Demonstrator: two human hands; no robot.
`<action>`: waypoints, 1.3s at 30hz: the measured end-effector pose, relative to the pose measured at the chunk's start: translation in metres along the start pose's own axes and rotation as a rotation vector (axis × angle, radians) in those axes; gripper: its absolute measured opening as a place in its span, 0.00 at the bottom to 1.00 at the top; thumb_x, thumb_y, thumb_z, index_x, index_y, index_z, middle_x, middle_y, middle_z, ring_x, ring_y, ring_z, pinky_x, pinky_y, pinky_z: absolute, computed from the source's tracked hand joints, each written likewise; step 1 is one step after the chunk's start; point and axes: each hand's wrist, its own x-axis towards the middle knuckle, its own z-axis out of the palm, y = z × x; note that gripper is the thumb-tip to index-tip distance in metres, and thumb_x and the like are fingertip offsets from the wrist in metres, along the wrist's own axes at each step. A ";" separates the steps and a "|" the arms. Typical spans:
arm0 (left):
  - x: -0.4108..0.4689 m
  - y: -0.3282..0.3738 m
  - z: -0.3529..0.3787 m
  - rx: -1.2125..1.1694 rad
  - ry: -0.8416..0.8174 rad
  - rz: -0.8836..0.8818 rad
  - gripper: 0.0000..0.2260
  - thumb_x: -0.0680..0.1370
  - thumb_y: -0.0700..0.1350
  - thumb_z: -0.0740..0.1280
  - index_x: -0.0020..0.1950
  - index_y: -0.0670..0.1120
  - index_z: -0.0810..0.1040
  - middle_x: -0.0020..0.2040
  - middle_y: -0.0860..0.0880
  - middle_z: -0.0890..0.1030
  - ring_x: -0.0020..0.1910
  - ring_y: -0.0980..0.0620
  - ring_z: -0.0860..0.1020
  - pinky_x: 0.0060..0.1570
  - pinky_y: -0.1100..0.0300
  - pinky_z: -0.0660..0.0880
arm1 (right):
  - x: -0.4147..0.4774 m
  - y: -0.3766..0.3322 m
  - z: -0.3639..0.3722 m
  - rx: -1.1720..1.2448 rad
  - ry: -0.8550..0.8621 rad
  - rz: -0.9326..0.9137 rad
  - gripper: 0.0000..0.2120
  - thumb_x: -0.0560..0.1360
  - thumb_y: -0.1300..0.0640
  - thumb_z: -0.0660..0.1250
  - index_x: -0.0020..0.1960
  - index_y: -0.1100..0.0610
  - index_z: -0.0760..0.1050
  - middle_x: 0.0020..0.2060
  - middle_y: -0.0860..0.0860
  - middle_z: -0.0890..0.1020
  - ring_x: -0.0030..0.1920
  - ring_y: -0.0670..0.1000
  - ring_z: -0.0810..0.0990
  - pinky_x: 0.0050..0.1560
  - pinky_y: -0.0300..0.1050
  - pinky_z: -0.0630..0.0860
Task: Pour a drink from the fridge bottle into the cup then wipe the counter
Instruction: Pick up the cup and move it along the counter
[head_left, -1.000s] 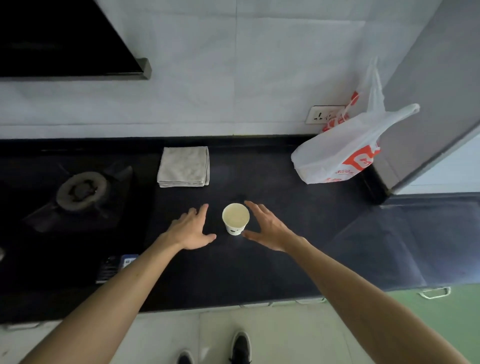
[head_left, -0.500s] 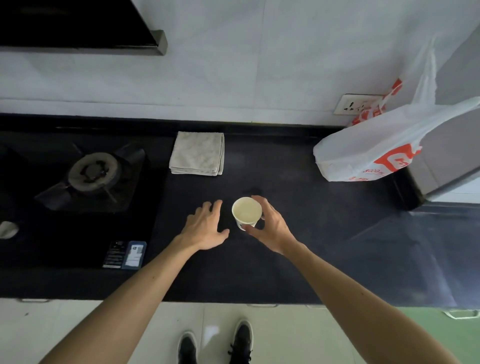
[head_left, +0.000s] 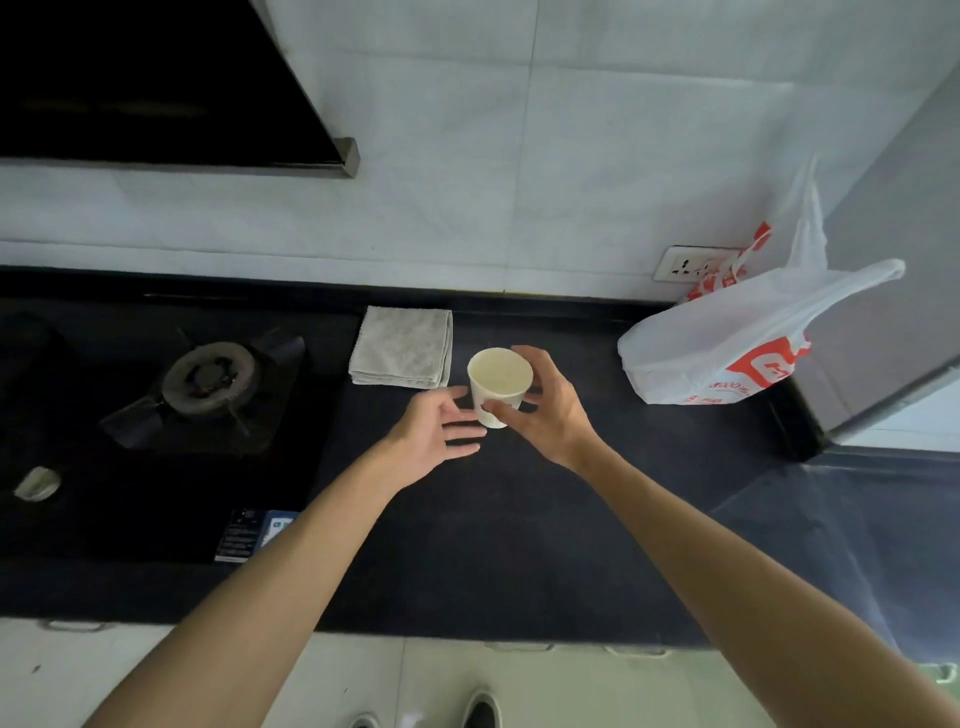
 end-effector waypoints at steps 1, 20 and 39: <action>-0.003 0.008 0.000 -0.077 -0.007 0.004 0.23 0.78 0.39 0.54 0.73 0.40 0.69 0.64 0.33 0.77 0.63 0.34 0.77 0.64 0.39 0.72 | 0.005 -0.008 -0.005 0.008 -0.001 -0.010 0.32 0.71 0.54 0.78 0.69 0.53 0.67 0.57 0.40 0.75 0.58 0.46 0.78 0.56 0.38 0.79; -0.079 0.098 -0.022 -0.488 -0.169 0.200 0.27 0.81 0.56 0.58 0.71 0.37 0.71 0.64 0.28 0.76 0.63 0.29 0.76 0.66 0.32 0.68 | 0.050 -0.130 -0.034 0.177 -0.060 -0.141 0.32 0.71 0.58 0.78 0.69 0.52 0.67 0.61 0.49 0.76 0.61 0.44 0.75 0.48 0.28 0.75; -0.190 0.086 -0.177 -0.584 -0.092 0.356 0.28 0.80 0.57 0.58 0.72 0.38 0.70 0.64 0.29 0.77 0.65 0.29 0.76 0.68 0.31 0.66 | 0.031 -0.244 0.113 0.154 -0.239 -0.262 0.30 0.71 0.55 0.78 0.68 0.49 0.67 0.60 0.47 0.78 0.60 0.45 0.78 0.56 0.37 0.76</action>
